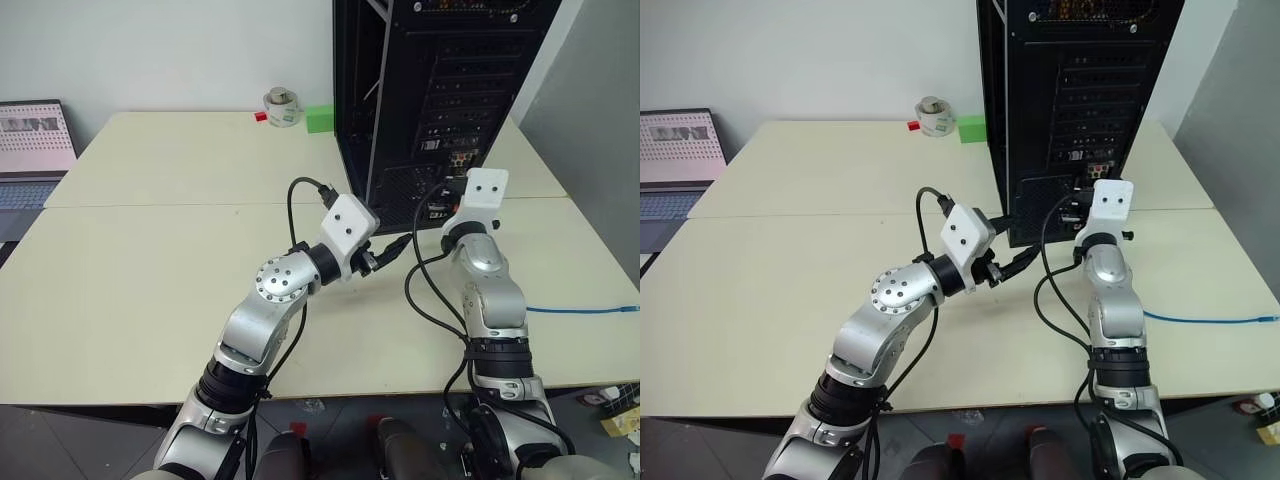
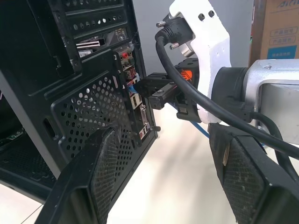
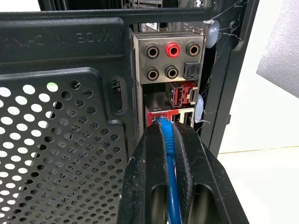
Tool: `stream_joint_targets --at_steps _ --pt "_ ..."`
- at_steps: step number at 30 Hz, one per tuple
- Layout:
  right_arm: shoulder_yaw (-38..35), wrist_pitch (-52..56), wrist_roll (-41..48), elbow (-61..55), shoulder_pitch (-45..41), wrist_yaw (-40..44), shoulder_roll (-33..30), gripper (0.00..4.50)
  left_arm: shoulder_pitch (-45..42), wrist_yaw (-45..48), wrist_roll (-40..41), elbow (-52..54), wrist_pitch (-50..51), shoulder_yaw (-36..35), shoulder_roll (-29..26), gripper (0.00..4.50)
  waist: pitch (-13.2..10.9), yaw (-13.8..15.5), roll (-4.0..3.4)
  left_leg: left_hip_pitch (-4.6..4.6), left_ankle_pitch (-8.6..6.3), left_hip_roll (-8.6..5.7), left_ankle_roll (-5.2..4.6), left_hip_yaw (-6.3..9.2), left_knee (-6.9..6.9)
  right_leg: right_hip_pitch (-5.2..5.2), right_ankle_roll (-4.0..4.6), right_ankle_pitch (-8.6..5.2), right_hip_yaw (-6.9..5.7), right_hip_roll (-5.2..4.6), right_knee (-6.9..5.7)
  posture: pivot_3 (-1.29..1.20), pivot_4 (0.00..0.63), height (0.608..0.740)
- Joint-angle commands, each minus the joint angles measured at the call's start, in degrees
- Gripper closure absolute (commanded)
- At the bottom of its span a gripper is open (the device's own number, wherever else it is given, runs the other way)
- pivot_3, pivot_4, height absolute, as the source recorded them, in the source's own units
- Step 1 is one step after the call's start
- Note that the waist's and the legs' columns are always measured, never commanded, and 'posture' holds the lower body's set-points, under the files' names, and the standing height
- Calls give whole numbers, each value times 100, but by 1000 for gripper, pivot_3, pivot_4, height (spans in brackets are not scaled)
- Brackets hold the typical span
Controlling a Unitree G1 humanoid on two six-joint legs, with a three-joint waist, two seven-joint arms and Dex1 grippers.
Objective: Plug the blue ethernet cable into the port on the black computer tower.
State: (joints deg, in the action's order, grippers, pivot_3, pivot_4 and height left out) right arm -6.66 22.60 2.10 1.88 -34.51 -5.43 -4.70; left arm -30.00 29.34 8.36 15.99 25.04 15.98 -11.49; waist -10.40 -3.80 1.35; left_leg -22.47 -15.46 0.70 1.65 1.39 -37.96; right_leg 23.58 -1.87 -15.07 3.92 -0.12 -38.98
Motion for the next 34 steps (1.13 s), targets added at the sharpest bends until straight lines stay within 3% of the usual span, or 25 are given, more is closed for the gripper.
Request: stream_joint_targets --at_steps 1,9,17,21,25,34 --pt "77 75 107 -134 -123 262 -67 3527 0 -30 -28 257 -35 -2 11 1338 0 1 0 0 0 0 0 0 0 0 0 0 0 0 0 0 150 740" --pt "5 626 357 -852 179 790 -421 1767 -66 23 -59 35 -154 -149 -128 1338 0 42 0 -7 0 1 0 8 1 0 0 0 -6 -2 4 0 150 740" --pt "-216 1590 1093 -2163 639 1824 -1236 77 -177 162 19 -112 9 -291 -341 1338 0 98 0 -16 0 -3 0 12 -1 1 -1 0 -15 -9 9 0 150 740" --pt "-388 1598 1509 -2475 1039 2754 -2044 77 -384 147 -48 -331 247 -430 -520 1338 -1 114 1 -17 0 -7 -1 14 -1 0 -2 -1 -19 -8 11 0 150 740" --pt "-902 923 1962 -2266 1609 4159 -3054 77 -509 530 103 -470 105 -495 -763 1338 -1 153 1 -17 -1 -13 -1 11 -1 -3 -2 -2 -24 -9 16 0 150 740" --pt "-1520 247 2281 -1388 1702 5060 -3883 77 -524 1148 271 -478 0 -548 -993 1338 -3 162 3 -13 -1 -10 -1 6 -2 -8 -2 -1 -24 -5 17 0 150 740"
